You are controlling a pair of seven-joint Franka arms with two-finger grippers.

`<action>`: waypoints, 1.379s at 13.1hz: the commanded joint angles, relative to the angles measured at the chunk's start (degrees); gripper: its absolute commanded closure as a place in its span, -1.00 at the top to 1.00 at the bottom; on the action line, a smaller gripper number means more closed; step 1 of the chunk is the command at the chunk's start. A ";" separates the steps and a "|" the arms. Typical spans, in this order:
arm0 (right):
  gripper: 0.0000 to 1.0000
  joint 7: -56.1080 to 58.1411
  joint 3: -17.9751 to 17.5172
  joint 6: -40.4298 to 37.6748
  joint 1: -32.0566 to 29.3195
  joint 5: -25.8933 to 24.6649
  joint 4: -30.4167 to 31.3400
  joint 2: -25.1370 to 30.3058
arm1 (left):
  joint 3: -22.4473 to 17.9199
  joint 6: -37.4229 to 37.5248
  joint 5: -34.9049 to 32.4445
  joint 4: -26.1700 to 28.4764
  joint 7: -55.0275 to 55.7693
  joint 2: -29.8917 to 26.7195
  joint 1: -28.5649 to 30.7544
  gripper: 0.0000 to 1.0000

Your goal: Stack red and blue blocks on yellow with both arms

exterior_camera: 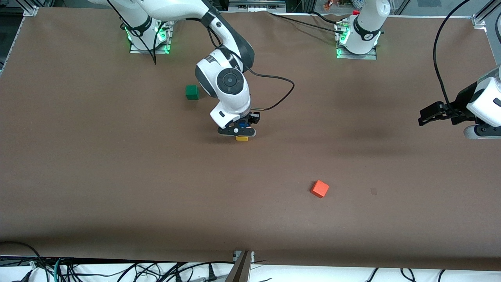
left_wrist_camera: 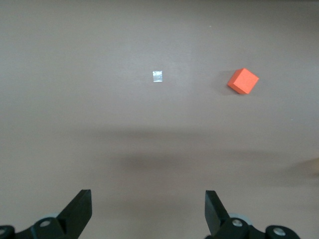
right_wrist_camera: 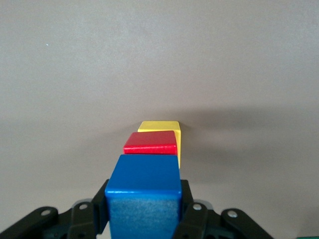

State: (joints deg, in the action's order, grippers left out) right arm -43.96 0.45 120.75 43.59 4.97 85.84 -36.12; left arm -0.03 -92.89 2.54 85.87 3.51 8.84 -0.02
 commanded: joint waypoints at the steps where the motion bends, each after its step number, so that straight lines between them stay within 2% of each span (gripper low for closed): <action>1: 0.19 -0.08 -0.10 0.97 -0.09 -0.58 0.12 -0.36 | -0.15 1.13 1.68 -0.88 -1.31 0.12 0.28 1.00; 4: 0.26 -0.16 -0.10 0.97 -0.09 -0.49 0.12 -0.44 | -0.15 1.22 1.77 -0.88 -1.31 0.12 0.02 1.00; 7: 0.58 -0.25 -0.10 0.89 -0.09 -0.49 0.12 -0.36 | -0.15 1.48 1.77 -0.88 -1.31 0.12 0.19 1.00; 10: 0.71 -0.34 -0.10 0.62 -0.18 -0.32 0.12 -0.27 | -0.15 1.57 1.68 -0.88 -1.31 0.12 0.02 1.00; 11: 0.88 -0.25 0.16 0.54 -0.18 -0.23 0.12 -0.18 | -0.15 1.57 1.68 -0.88 -1.31 0.21 0.02 1.00; 14: 0.98 0.63 0.34 -0.25 -0.97 0.04 0.03 2.09 | -0.15 1.48 1.68 -0.97 -1.31 0.21 0.54 1.00; 15: 0.99 1.32 0.78 -2.26 -1.05 -0.14 0.03 3.24 | -0.15 1.48 1.68 -1.05 -1.31 0.73 0.72 1.00; 18: 0.99 1.51 5.68 -10.34 -1.41 0.04 0.03 9.29 | -0.24 1.57 0.98 -3.85 -0.69 0.82 0.11 1.00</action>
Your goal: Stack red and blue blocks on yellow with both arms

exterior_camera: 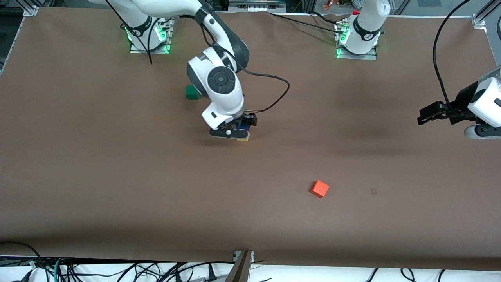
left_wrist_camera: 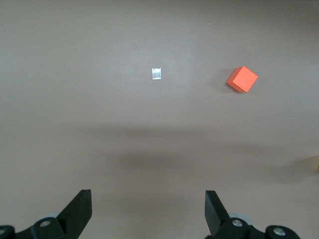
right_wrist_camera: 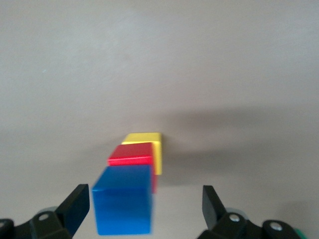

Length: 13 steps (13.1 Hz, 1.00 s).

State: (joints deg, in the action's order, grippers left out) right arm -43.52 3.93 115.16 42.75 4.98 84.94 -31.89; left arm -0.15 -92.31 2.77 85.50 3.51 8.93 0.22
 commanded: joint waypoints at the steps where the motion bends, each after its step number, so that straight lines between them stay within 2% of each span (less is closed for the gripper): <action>1: 0.99 1.51 3.78 -7.12 -0.56 0.03 1.01 7.60 | -0.11 0.99 0.66 -3.76 -0.69 0.83 -0.13 1.00; 6: 0.99 8.97 7.39 -19.34 -0.65 0.12 1.80 19.30 | -0.37 5.82 0.57 -4.55 -0.52 1.00 0.14 1.00; 9: 0.99 17.13 13.27 -25.14 -0.65 0.21 1.80 25.36 | -0.11 5.82 -3.63 -4.90 -0.52 1.18 -0.04 1.00; 11: 0.99 20.31 15.65 -28.58 -0.65 0.12 2.41 28.97 | -0.02 5.82 -3.74 -4.90 -0.61 1.09 0.22 1.00; 13: 0.99 20.76 17.33 -29.73 -0.65 -0.14 7.13 34.23 | -0.02 5.73 -2.87 -4.90 -0.87 0.92 0.75 1.00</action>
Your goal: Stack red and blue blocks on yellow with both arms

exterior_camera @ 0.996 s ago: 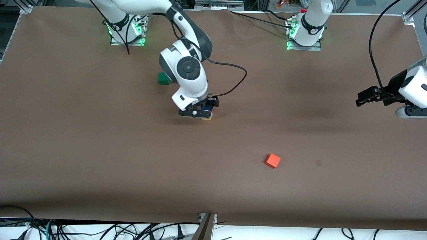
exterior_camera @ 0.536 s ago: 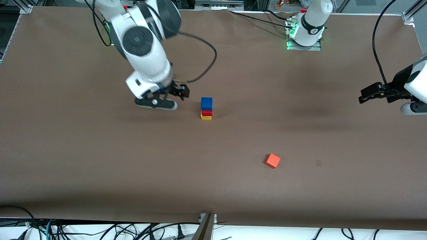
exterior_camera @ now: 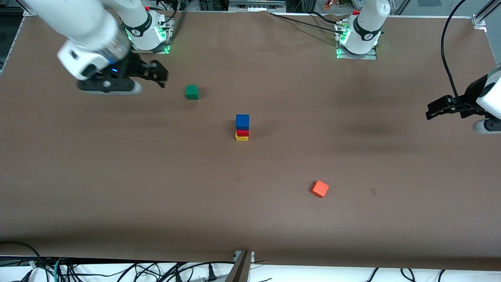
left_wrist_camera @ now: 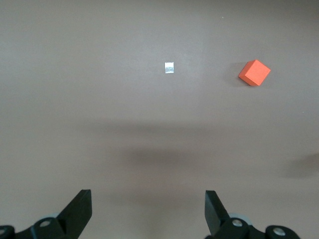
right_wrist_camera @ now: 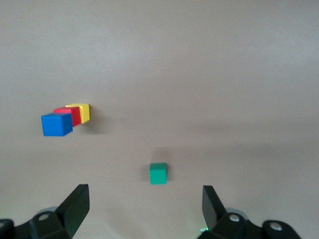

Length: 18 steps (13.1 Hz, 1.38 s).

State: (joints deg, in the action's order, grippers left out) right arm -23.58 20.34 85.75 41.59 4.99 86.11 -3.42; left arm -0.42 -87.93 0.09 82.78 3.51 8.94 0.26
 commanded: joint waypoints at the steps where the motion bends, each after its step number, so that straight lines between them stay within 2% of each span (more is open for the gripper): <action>1: 0.99 1.25 1.71 0.29 0.51 -0.68 9.31 9.01 | 0.24 1.27 1.13 -2.18 -1.05 0.81 0.79 1.00; 3: 0.99 4.14 3.29 1.08 0.17 -1.12 12.94 11.77 | 0.15 1.27 2.64 -1.92 -1.05 1.08 0.79 1.00; 5: 0.99 7.73 2.86 1.95 -2.46 -3.22 13.04 11.25 | 0.15 1.35 2.72 -2.09 -0.78 1.08 0.62 1.00; 6: 0.99 10.19 0.94 3.09 -5.43 -3.32 12.95 10.46 | 0.15 1.35 2.73 -2.18 -0.78 1.08 0.53 1.00; 7: 0.99 11.61 -3.60 4.15 -10.51 -3.32 12.60 9.58 | 0.07 1.27 2.81 -1.49 -1.05 0.99 0.35 1.00; 8: 0.99 12.84 -9.47 4.85 -17.26 -3.41 12.60 9.49 | 0.24 1.35 2.73 -1.91 -0.79 1.08 0.27 1.00; 9: 0.99 13.72 -17.02 4.77 -24.99 -3.58 12.51 9.31 | 0.24 1.35 2.73 -2.01 -0.61 1.08 0.26 1.00; 10: 0.99 13.73 -22.49 4.77 -30.63 -3.93 12.51 9.22 | 0.15 1.35 2.73 -2.01 -0.78 1.08 0.44 1.00; 11: 0.99 13.82 -25.24 4.86 -33.47 -4.46 12.42 9.14 | 0.15 1.35 2.73 -2.01 -0.78 1.08 0.53 1.00; 16: 0.99 14.00 -25.44 4.51 -33.67 -4.91 11.46 8.96 | 0.24 1.35 2.64 -1.92 -1.22 1.17 0.09 1.00; 18: 0.99 14.70 -25.18 4.42 -34.29 -4.99 8.57 6.43 | 0.24 1.35 2.81 -2.01 -0.79 1.17 0.35 1.00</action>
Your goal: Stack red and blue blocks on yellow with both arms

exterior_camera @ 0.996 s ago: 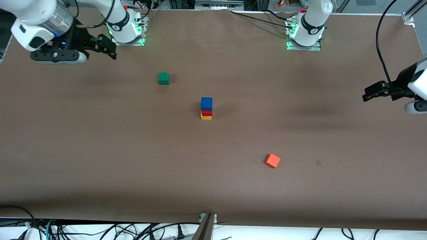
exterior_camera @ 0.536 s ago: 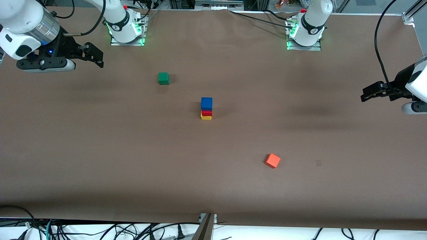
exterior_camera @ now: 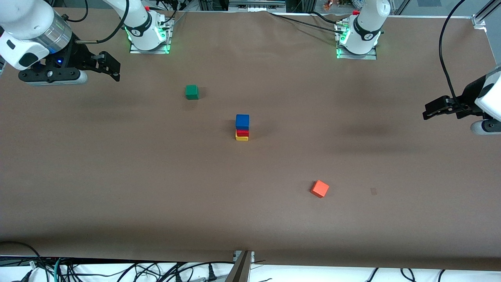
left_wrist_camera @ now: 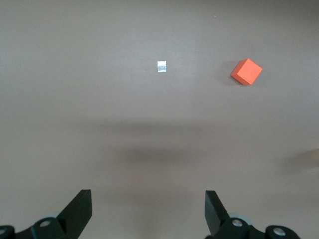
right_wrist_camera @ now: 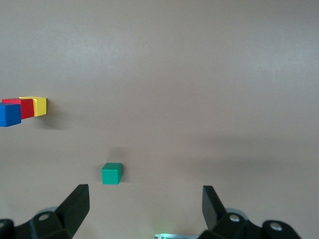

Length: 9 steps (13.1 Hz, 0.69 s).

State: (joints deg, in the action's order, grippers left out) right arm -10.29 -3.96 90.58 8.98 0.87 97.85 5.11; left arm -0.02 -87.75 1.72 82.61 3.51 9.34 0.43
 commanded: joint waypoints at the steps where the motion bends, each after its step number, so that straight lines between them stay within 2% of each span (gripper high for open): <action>1: 0.99 3.07 -0.44 -0.84 -1.94 -0.87 -5.46 -3.34 | -0.24 1.18 1.18 -1.92 -1.13 0.77 0.36 1.00; 3: 0.99 6.06 0.53 -3.03 -2.21 -0.95 -8.37 -4.58 | -0.24 1.27 1.18 -1.92 -1.31 0.94 0.01 1.00; 5: 0.99 6.78 1.41 -3.04 -2.47 -0.96 -8.29 -5.28 | -0.33 1.27 3.27 -1.66 -1.05 0.95 -0.08 1.00; 9: 0.99 6.34 1.59 -3.04 -2.39 -0.78 -8.38 -6.08 | -0.42 1.27 3.11 -1.31 -1.13 0.95 0.01 1.00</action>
State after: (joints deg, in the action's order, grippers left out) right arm -4.22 -2.13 88.89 6.87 0.66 91.28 -0.28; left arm -0.08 -87.64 3.72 82.59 3.51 9.67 0.44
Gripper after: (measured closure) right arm 0.000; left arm 0.000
